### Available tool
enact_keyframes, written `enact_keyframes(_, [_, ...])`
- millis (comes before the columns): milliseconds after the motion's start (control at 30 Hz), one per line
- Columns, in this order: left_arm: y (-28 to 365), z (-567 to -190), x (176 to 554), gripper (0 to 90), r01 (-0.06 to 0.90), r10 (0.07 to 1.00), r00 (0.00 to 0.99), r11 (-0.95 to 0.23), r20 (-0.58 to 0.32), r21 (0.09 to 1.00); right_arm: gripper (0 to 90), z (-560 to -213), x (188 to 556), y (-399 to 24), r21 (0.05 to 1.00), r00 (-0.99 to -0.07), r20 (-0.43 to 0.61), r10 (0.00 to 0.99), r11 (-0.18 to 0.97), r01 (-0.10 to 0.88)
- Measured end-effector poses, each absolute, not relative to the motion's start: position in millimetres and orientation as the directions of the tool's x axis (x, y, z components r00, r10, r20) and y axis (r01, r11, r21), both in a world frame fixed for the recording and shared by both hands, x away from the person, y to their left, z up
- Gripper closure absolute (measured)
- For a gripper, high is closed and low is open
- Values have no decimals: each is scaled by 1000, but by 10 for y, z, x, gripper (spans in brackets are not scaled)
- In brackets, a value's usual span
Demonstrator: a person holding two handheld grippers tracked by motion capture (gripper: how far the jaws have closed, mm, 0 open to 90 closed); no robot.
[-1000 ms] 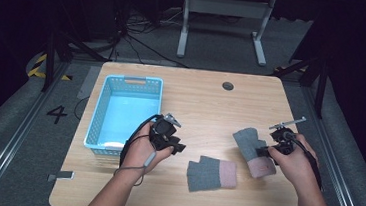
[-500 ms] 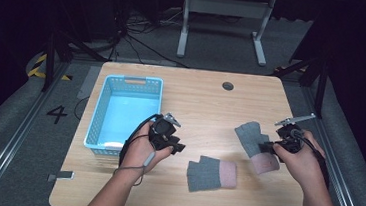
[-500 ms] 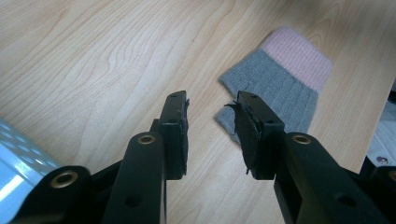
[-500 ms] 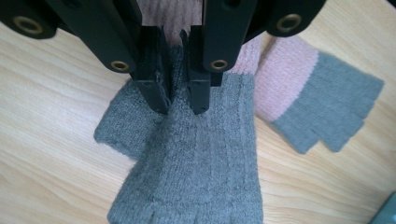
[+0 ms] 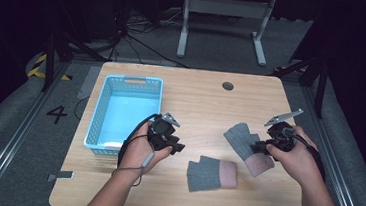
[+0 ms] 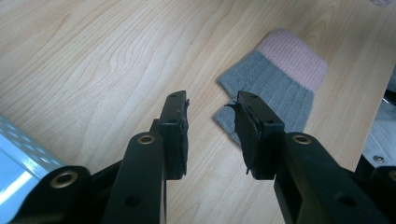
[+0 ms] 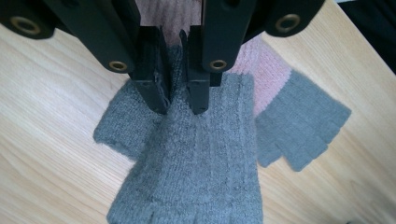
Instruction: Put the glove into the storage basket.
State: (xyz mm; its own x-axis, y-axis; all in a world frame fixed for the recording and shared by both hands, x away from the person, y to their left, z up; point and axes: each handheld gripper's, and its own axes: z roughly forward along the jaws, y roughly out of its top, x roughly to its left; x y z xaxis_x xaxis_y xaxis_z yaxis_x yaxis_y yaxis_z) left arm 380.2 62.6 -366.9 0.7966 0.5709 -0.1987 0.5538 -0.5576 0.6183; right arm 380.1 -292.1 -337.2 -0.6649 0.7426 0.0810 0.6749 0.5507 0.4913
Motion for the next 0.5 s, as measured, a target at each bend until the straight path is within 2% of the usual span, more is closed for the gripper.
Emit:
enact_keyframes(300, [697,-3665,3754,652,561,583,788,-550,-197,619,808,-3349,3853,-2778,476,-753,68,655,641,601])
enact_keyframes(500, [767,-3674,3712,652,576,601,774,-541,-198,613,807,-3365,3933,-2643,451,-837,57,544,734,508])
